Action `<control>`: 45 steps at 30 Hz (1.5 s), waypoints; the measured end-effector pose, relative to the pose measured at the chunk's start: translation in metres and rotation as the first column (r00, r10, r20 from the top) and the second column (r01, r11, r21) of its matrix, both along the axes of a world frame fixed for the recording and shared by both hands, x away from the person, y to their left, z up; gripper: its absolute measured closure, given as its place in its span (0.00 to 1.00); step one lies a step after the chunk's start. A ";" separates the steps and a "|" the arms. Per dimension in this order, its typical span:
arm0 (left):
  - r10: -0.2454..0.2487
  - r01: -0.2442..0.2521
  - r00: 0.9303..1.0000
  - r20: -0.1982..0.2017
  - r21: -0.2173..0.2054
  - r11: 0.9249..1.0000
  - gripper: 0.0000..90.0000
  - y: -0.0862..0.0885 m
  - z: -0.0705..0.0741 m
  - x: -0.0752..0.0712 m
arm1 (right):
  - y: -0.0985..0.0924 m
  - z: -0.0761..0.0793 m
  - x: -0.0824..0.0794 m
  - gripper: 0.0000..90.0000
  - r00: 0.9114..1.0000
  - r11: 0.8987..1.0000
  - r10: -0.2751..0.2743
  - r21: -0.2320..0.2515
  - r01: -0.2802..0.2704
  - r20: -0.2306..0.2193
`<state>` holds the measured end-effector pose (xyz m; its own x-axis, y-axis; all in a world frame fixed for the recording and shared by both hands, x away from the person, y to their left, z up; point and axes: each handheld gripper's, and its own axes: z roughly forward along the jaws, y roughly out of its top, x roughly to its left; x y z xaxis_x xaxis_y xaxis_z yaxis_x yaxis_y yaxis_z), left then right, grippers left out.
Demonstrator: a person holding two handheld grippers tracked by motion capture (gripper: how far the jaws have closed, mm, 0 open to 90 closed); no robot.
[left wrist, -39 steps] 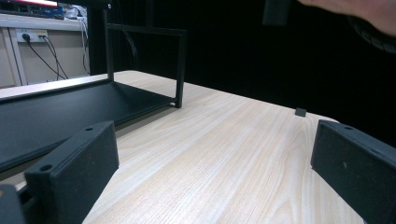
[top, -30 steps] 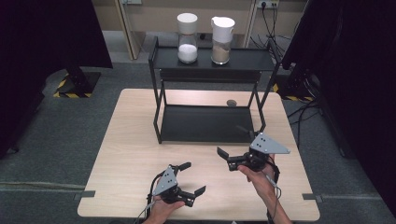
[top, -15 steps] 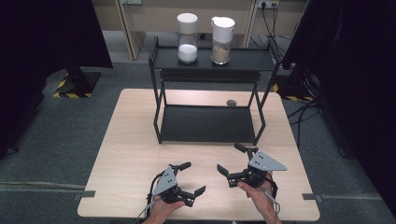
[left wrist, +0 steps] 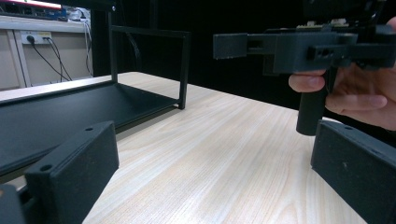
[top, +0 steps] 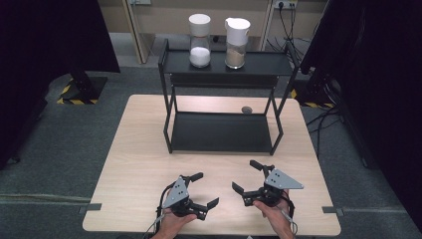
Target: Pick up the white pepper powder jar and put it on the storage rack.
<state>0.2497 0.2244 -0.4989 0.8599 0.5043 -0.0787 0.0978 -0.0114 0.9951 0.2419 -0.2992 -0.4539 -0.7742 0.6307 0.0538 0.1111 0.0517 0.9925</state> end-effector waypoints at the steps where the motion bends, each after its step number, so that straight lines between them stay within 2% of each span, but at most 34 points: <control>1: 0.001 -0.001 1.000 -0.001 -0.001 1.000 0.00 0.000 0.000 0.000 | 0.000 -0.001 0.000 0.00 1.000 1.000 0.001 0.001 -0.001 -0.003; 23: 0.019 -0.019 1.000 -0.001 -0.014 1.000 0.00 0.002 0.000 0.000 | -0.003 -0.021 -0.002 0.00 1.000 1.000 -0.002 0.000 0.002 -0.025; 37: 0.024 -0.024 1.000 0.012 -0.013 1.000 0.00 0.003 0.001 -0.004 | -0.005 -0.023 -0.002 0.00 0.999 1.000 -0.007 0.000 0.007 -0.033; 45: 0.022 -0.021 1.000 0.015 -0.016 1.000 0.00 0.003 0.001 -0.004 | -0.007 -0.026 -0.002 0.00 0.999 1.000 -0.020 0.016 0.021 -0.038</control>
